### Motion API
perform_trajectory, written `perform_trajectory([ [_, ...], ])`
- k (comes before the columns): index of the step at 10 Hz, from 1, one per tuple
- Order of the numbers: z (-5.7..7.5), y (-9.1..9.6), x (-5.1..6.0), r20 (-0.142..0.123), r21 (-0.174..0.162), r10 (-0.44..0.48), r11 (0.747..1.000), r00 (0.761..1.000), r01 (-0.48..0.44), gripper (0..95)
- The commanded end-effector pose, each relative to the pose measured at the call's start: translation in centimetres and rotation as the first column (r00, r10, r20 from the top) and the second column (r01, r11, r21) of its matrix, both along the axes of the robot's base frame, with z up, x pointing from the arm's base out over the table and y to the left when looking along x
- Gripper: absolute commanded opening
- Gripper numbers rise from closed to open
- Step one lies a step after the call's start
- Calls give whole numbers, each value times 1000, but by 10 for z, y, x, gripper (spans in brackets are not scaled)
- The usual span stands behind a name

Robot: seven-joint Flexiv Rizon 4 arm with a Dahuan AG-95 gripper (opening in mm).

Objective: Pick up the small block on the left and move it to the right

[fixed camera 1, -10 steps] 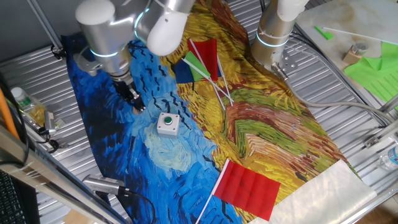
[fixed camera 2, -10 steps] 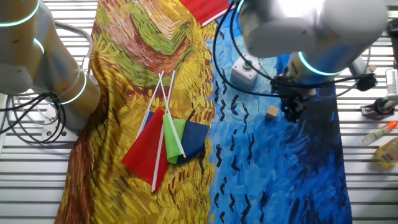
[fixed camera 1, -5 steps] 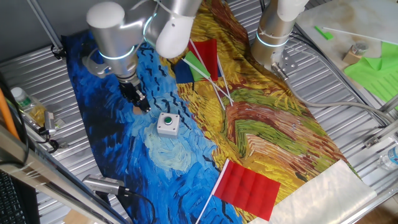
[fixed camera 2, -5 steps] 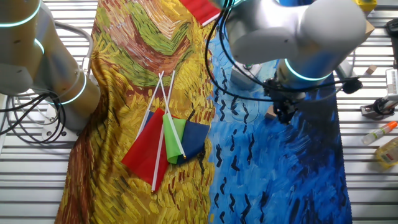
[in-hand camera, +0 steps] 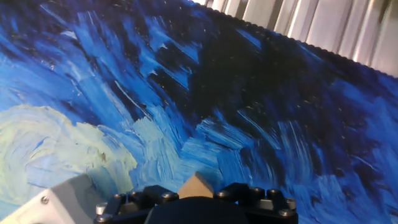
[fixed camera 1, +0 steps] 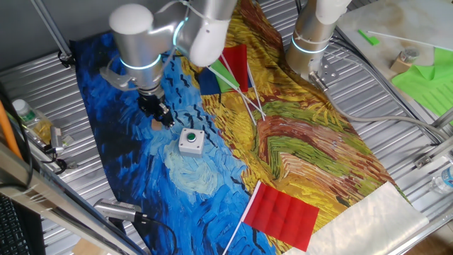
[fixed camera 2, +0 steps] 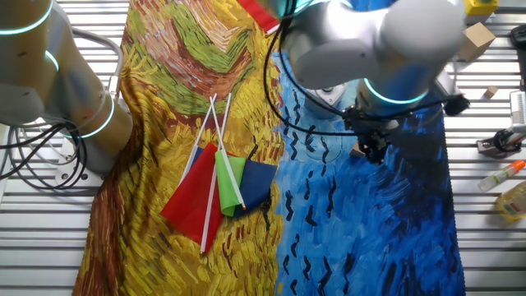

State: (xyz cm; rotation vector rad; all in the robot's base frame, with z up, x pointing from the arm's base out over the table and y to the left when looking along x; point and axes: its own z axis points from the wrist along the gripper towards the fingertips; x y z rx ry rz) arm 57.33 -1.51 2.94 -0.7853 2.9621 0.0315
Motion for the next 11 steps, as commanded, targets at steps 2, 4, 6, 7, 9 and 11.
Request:
perform_trajectory([
  [2, -2, -1, 0, 30, -44, 98, 994, 995, -97, 570],
  [4, -5, -1, 0, 32, -36, 84, 996, 996, -83, 570],
  [6, -8, -2, 0, 37, -26, 72, 997, 997, -71, 570],
  [7, -8, -2, 0, 41, -22, 65, 998, 997, -64, 570],
  [9, -8, -2, 0, 47, -21, 61, 998, 997, -60, 570],
  [11, -8, -2, 0, 52, -20, 60, 998, 997, -59, 380],
])
